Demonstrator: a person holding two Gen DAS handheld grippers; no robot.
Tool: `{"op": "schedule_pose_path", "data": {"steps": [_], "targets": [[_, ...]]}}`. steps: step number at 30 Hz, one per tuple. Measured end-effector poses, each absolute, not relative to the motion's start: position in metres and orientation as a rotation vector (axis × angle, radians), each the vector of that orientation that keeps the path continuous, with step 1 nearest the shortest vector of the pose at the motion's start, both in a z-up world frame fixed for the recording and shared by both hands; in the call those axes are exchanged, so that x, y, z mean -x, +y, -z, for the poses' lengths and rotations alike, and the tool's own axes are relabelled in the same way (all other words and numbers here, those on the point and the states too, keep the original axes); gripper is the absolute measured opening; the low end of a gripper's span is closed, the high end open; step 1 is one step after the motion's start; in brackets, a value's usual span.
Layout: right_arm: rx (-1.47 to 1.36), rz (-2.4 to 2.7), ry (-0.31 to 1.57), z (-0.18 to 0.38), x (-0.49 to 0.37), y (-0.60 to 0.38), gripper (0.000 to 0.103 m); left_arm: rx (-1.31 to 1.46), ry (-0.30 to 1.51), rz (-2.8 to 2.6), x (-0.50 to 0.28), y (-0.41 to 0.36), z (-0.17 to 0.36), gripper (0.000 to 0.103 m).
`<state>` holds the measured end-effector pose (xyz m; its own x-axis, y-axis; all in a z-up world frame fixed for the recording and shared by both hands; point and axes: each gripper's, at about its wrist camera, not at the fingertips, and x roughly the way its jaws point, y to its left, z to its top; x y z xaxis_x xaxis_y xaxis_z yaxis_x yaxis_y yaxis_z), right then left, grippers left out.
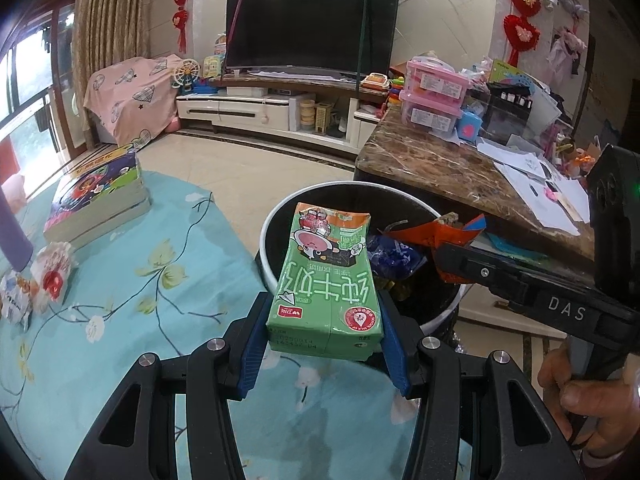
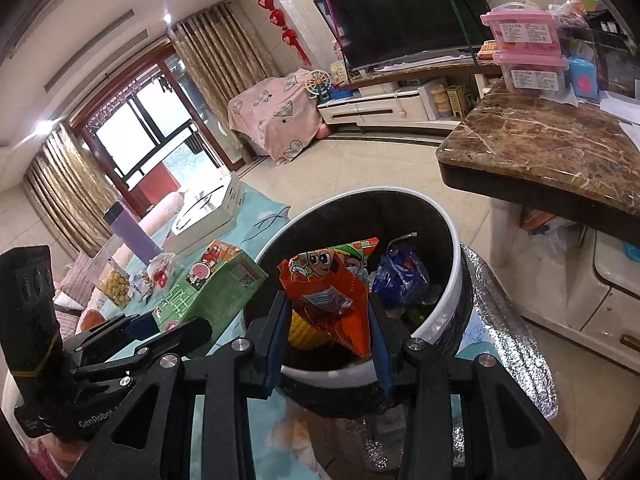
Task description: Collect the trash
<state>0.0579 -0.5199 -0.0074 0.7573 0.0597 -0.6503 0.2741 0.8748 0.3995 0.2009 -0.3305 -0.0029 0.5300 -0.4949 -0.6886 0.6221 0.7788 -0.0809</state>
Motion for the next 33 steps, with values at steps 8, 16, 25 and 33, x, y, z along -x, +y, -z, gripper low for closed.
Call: {"op": "schedule_pose_path", "data": {"steps": [8,16,25,33], "targets": [[-0.495,0.128,0.718,0.008,-0.069,-0.53,0.037,-0.183,0.772,0.669,-0.215,-0.341,0.002,0.05],[-0.495,0.136,0.727,0.009,-0.076,-0.536,0.037,-0.189,0.772,0.666,-0.224,-0.35,0.003,0.05],[-0.505,0.14,0.739,0.009,-0.084,-0.542,0.037,-0.196,0.784,0.671,-0.235,-0.361,0.006,0.05],[-0.519,0.139,0.761,0.014,-0.09,-0.547,0.04,-0.2,0.797,0.682,-0.242,-0.369,0.008,0.05]]}}
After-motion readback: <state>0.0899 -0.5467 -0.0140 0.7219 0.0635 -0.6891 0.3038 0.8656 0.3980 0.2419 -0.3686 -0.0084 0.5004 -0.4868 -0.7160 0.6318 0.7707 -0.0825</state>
